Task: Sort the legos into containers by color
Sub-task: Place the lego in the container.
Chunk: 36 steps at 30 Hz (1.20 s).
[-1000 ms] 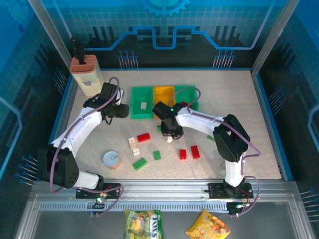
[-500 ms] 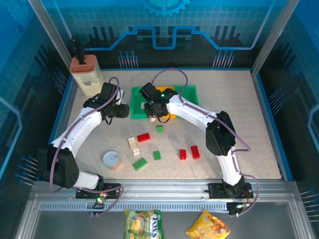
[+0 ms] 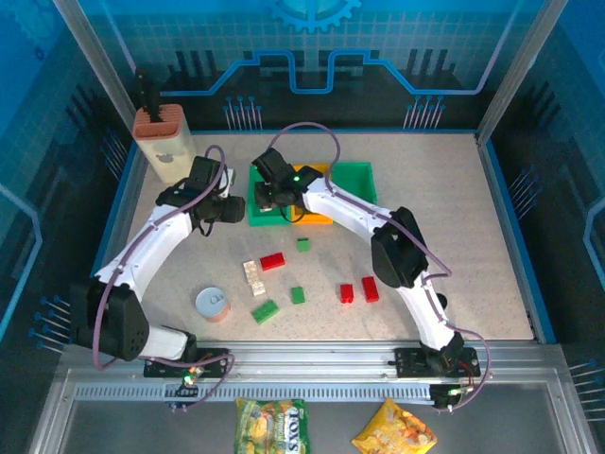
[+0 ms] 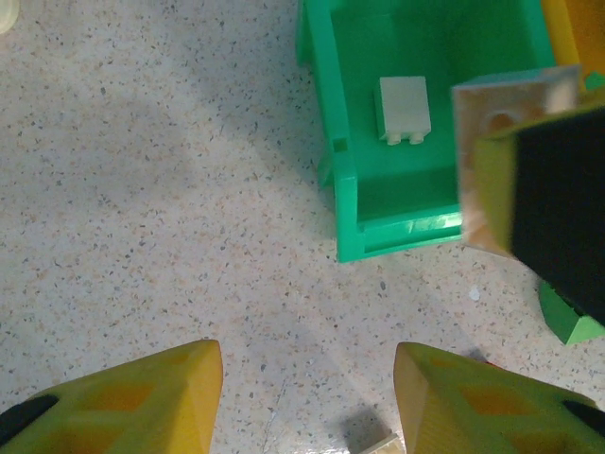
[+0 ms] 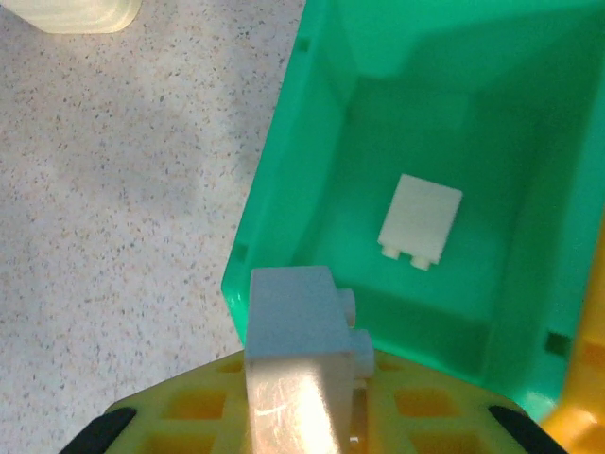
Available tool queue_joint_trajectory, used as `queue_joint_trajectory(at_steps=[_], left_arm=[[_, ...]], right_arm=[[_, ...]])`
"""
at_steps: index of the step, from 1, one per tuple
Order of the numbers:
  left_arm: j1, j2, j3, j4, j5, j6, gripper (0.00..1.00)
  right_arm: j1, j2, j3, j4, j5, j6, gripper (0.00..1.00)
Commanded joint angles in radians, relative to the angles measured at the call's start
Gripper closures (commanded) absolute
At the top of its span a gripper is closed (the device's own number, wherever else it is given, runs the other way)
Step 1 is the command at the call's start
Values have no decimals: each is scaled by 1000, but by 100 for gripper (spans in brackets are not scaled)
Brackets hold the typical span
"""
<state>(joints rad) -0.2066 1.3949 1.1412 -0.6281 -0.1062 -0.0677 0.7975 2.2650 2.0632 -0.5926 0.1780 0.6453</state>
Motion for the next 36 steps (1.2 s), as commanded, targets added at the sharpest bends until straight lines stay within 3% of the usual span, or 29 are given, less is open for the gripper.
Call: queue_joint_trajectory(at_steps=[1,8,17,22,36], left_arm=[[3,-27,-11,20,28,19,48],[3,-19,-10,20,39,14,48],[4,-26,-11,24,46,10,48],[3,-22,-8,22,51,8,48],[4,-22,-7,19,54,10,48]], right_arm=[[-17,84,74,47,-6,-10,74],[-37,225,225,9,-18,4,74],[-44,293,277,-5,-19,33,67],[-44,271,277,-17,-9,27,61],[-18,91,132,-9,-16,-74,61]])
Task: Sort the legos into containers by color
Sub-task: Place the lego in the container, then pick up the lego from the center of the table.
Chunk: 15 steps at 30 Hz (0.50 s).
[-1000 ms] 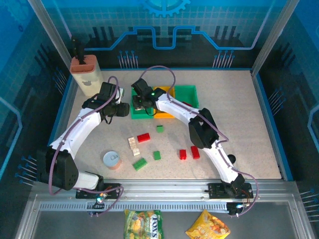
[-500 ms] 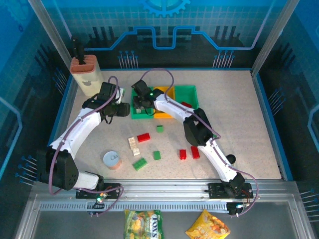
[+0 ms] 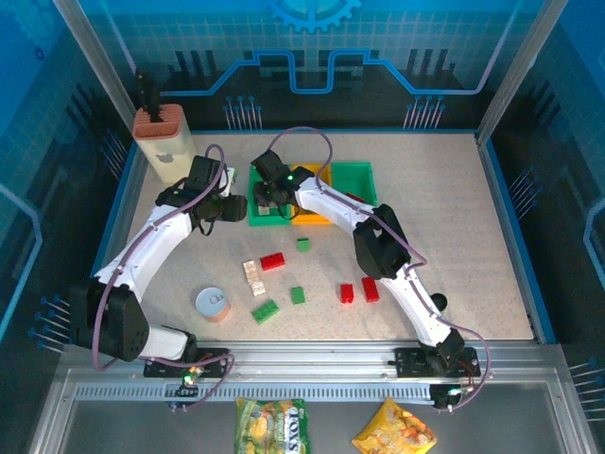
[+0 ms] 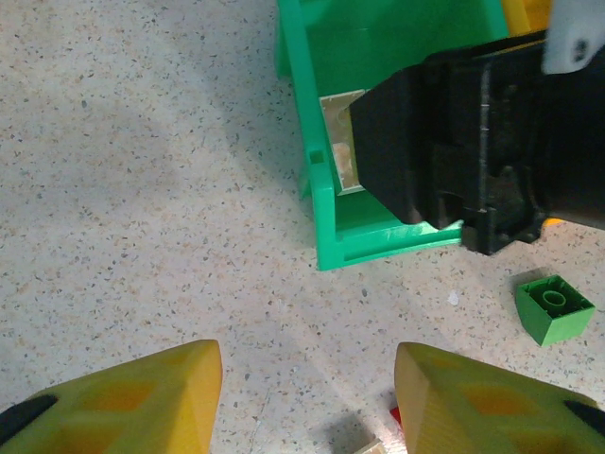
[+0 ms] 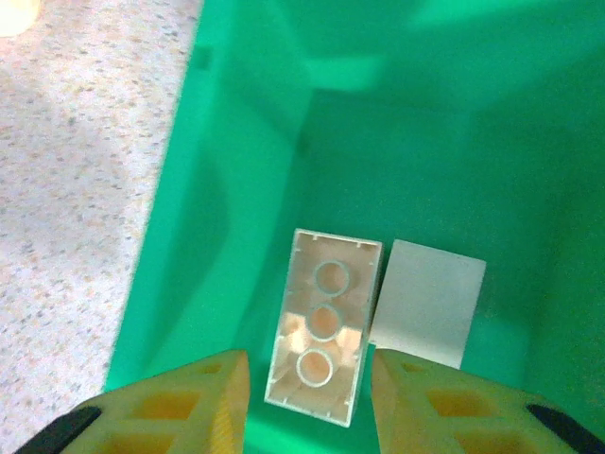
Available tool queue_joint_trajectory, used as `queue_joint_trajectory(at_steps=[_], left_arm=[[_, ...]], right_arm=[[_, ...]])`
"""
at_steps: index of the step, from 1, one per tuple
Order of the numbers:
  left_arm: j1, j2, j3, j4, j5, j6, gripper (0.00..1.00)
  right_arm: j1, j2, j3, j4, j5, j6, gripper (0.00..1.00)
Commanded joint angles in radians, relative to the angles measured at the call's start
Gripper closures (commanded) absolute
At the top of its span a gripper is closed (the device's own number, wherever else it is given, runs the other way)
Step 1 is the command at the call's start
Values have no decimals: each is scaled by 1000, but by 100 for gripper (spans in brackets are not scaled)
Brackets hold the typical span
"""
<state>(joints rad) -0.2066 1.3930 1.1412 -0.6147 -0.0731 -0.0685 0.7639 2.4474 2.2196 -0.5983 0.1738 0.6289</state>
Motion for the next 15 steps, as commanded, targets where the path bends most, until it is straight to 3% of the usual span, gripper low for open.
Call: queue_joint_trajectory(at_steps=[1,7,10,15], left_arm=[[4,-20,-6,6,20,10,48],[4,-18,-8,6,21,12,48],[4,-18,-8,7,19,12,48],[7,-20,-6,7,20,11,48]], right_arm=[[17,-108,-42,3,-25,-79,61],[32,-254,-232,102,-158,-258,58],[43,-332,-369,184,-209,-414,52],[48,-453,-573,306,-310,-729,52]])
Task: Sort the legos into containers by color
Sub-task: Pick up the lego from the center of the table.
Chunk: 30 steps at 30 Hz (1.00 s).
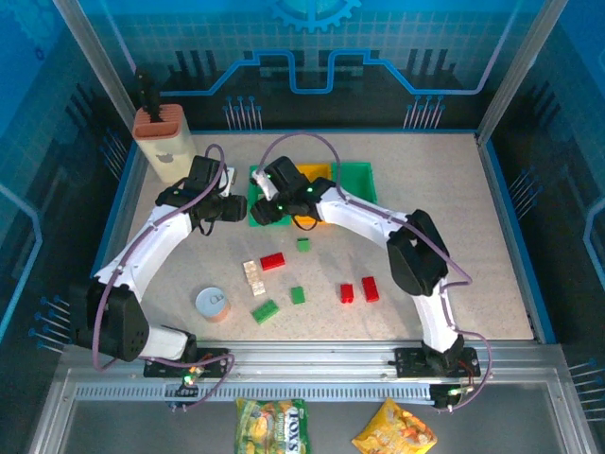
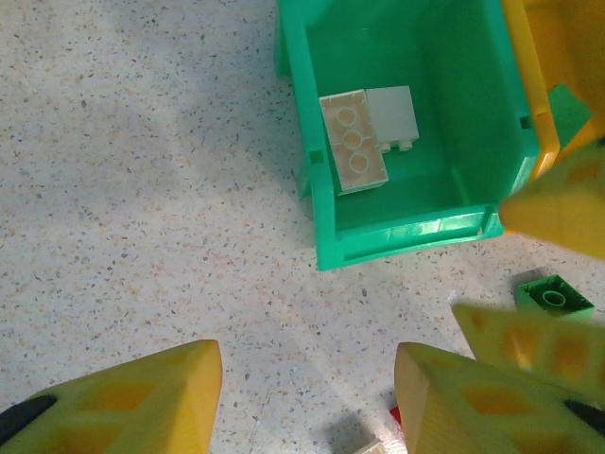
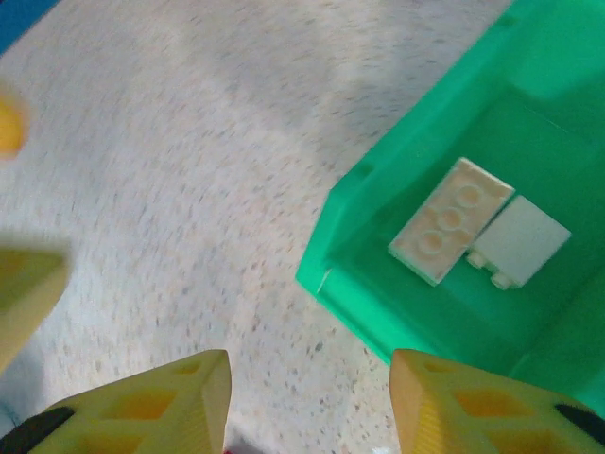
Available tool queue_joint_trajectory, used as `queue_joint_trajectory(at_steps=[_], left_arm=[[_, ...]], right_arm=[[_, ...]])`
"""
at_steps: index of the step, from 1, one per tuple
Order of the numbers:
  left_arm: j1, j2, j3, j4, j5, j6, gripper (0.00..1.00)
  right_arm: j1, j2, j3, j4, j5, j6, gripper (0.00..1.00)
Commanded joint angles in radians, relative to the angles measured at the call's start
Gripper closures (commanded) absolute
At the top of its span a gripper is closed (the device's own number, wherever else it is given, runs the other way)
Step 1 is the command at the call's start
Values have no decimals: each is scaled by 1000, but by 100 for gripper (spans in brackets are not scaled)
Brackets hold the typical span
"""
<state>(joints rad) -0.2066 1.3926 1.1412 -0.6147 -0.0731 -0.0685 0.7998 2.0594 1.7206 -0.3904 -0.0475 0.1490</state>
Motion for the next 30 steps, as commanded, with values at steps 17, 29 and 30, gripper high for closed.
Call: queue_joint_trajectory(at_steps=[17,29,30], left_arm=[[22,-66,-27,22,-21,27,48],[24,-92,-45,35,-54,43,48],[24,-96,-49,39,-53,44,47]], right_arm=[[-56,-164,-178,-255,-411,-1162,47],[18,-2,-77,-291,-287,-1173,44],[23,8,-72,-288,-281,-1169,44]])
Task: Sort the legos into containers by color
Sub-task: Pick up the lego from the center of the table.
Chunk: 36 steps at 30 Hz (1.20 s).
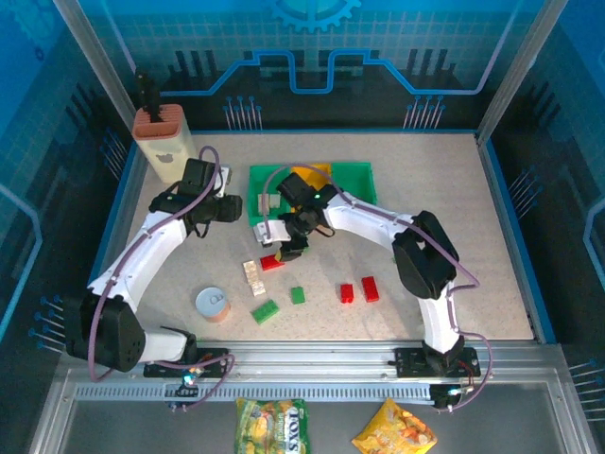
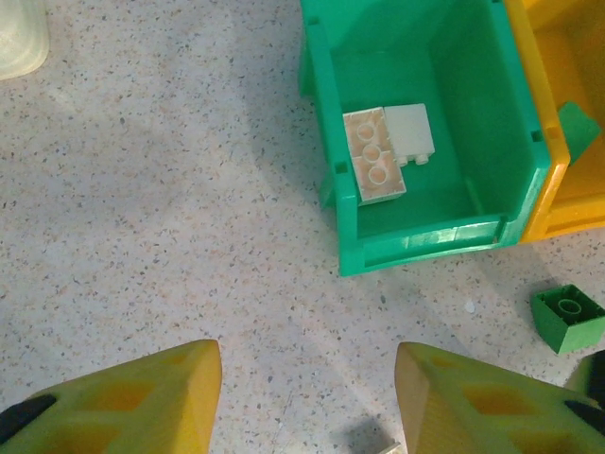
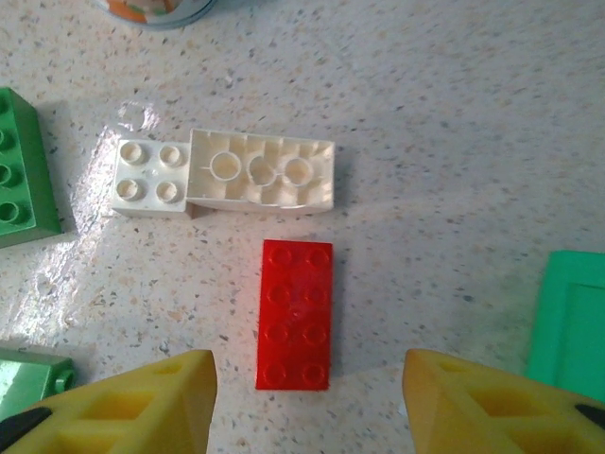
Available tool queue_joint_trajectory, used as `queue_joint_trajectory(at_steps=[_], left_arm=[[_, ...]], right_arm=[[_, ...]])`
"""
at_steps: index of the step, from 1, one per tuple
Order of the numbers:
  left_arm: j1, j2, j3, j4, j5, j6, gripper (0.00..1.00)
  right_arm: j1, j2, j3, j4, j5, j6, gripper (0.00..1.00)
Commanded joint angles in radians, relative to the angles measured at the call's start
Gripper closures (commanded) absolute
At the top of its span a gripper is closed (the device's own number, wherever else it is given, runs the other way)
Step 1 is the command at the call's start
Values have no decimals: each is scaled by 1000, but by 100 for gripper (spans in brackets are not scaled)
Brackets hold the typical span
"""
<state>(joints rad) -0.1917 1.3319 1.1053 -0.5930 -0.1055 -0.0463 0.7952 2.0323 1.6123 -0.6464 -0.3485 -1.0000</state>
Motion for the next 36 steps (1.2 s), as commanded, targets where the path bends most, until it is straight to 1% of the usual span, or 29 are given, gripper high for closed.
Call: queue_joint_trajectory(at_steps=[1,7,10,15,19,21,26,29,36], left_arm=[[9,-40,-14,21,-21,23,47],[11,-57,-25,27,-40,28,47],[11,-62,-29,33,-31,27,48],[11,-59,-25,32,-22,26,47],[11,-56,-26,28,-27,29,47],[12,-50,-23,21,-41,31,47],[15,-48,-21,21,-35,29,47],[15,-47,-21,21,-28,29,47],[15,-41,-19,22,-18,29,47]], right_arm=[[32,48,42,-28,25,-16,45],[54,127,94,-37,84,3,45],[57,164,128,-78,82,4,45],[65,200,139,-91,85,6,45],[67,220,145,-103,88,9,47],[66,225,146,-110,92,8,50],[65,207,130,-95,74,16,62],[62,180,112,-71,64,27,66],[45,86,65,-49,32,63,66]])
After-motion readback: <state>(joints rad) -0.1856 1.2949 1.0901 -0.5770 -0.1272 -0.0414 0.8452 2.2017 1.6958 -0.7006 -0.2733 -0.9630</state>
